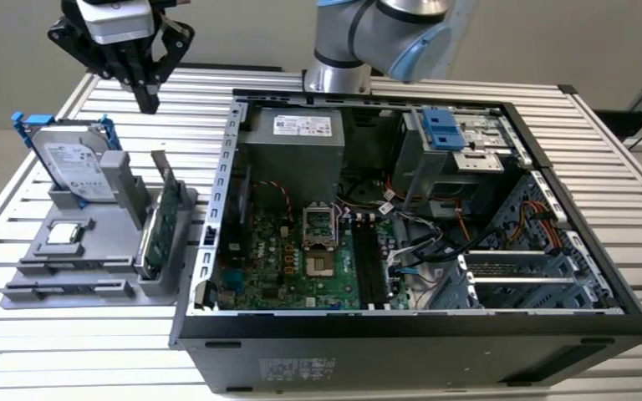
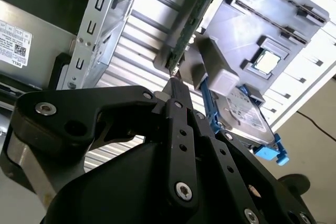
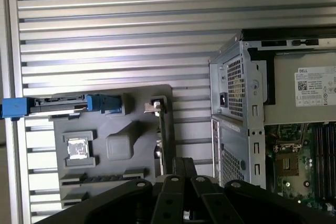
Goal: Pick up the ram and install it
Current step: 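Reach for the ram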
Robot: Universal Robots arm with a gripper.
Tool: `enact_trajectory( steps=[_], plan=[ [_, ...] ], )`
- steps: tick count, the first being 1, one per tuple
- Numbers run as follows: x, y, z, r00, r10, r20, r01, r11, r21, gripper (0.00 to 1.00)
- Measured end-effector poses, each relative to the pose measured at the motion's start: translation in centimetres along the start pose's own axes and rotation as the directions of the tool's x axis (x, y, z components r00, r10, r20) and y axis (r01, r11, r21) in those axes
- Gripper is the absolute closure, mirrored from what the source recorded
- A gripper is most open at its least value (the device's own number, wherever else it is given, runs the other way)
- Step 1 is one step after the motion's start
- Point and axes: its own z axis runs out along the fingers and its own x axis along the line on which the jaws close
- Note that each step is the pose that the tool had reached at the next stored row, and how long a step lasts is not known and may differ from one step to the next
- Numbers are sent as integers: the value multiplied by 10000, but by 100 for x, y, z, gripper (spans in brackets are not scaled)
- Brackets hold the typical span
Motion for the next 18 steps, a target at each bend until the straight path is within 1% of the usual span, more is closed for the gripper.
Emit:
enact_trajectory(
  steps=[18],
  plan=[
    [216,-16,-5,10000,0,0,0,10000,1,100]
  ],
)
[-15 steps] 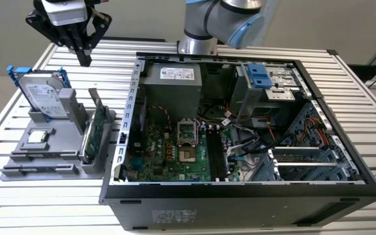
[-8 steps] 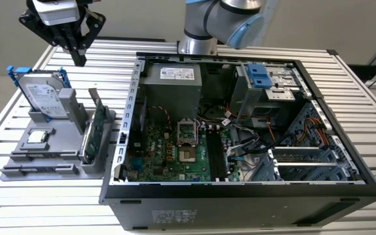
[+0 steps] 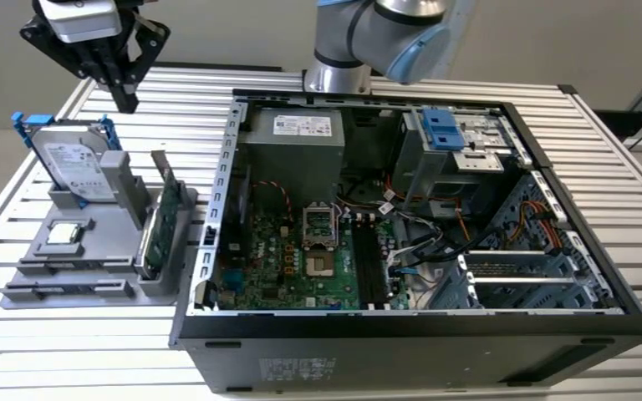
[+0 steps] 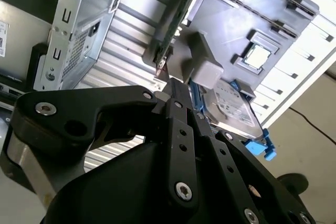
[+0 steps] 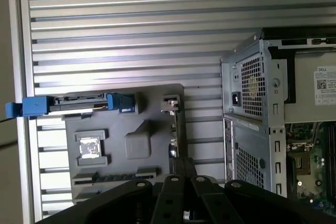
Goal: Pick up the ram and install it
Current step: 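Reach for the ram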
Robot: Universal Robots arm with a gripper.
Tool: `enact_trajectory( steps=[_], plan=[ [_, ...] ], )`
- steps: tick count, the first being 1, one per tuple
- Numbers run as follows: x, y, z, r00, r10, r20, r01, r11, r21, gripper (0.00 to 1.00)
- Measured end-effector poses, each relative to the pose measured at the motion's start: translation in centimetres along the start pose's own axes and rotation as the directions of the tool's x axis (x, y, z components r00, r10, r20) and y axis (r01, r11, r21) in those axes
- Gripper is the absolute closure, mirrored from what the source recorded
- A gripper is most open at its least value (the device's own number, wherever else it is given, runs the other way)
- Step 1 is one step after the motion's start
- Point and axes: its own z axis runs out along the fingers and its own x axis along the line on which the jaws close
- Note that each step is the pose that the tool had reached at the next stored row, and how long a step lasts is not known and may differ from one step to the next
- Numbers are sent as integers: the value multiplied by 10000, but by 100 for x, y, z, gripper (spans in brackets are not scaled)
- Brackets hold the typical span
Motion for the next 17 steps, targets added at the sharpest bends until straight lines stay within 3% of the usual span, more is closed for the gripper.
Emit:
enact_trajectory(
  steps=[17],
  plan=[
    [212,-15,-5,10000,0,-1,0,10000,0,100]
  ],
)
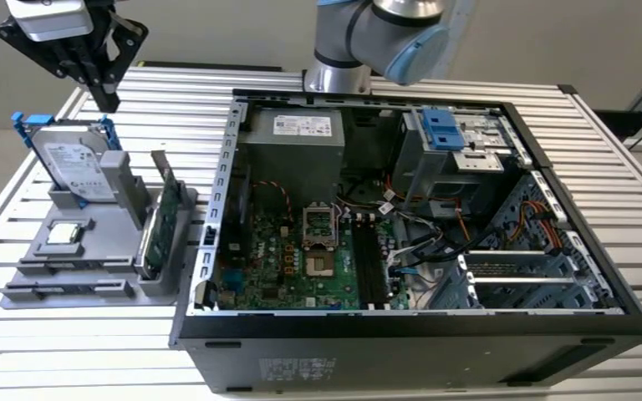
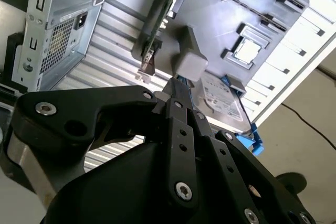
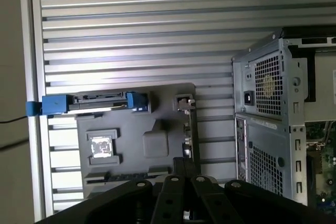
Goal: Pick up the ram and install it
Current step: 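Reach for the ram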
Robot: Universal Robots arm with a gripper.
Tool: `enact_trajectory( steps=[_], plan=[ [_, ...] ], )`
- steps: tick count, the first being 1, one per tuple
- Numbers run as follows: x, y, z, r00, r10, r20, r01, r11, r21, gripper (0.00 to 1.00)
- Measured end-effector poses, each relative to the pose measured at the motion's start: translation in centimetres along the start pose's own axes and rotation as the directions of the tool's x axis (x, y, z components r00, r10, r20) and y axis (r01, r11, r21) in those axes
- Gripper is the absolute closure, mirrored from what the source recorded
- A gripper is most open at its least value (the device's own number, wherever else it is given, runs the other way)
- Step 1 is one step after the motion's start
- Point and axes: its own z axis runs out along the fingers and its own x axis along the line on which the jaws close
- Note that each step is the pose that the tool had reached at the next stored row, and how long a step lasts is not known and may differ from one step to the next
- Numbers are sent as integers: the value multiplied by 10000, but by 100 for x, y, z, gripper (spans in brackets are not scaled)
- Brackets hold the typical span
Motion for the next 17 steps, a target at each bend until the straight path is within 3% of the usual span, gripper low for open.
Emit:
enact_trajectory(
  steps=[17],
  plan=[
    [216,-15,-4,10000,0,1,0,10000,0,100]
  ],
)
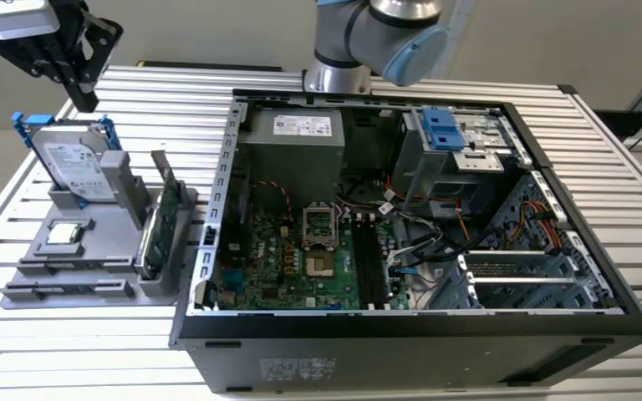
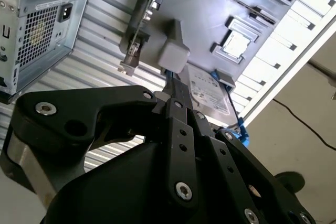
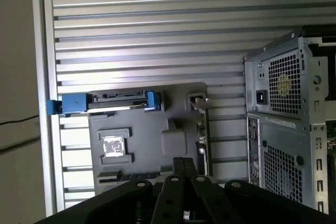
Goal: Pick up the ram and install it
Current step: 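Reach for the ram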
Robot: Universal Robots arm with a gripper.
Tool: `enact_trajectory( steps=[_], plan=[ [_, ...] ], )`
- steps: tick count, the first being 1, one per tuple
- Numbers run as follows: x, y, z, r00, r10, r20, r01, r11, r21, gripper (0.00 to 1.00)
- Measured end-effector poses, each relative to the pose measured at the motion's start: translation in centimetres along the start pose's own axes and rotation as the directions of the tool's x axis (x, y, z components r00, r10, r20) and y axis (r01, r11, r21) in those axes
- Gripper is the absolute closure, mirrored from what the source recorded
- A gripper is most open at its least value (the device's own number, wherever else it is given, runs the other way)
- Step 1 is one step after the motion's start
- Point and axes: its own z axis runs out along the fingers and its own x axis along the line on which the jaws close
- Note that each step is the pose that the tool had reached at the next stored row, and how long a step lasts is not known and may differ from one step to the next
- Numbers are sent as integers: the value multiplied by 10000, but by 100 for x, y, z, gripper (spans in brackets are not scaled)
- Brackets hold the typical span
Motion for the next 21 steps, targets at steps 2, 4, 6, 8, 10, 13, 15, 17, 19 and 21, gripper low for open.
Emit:
enact_trajectory(
  steps=[2,4,6,8,10,13,15,17,19,21],
  plan=[
    [26,-2,0,10000,0,1,0,10000,-1,100],
    [54,-4,-1,10000,0,0,0,10000,0,100],
    [81,-6,-2,10000,0,0,0,10000,0,100],
    [108,-8,-2,10000,0,0,0,10000,0,100],
    [136,-10,-3,10000,-1,0,1,10000,0,100],
    [179,-13,-4,10000,0,-1,0,10000,0,100],
    [208,-15,-5,10000,0,0,0,10000,0,100],
    [236,-17,-5,10000,0,0,0,10000,0,100],
    [264,-19,-6,10000,0,0,0,10000,0,100],
    [293,-21,-6,10000,0,1,0,10000,-1,100]
  ],
)
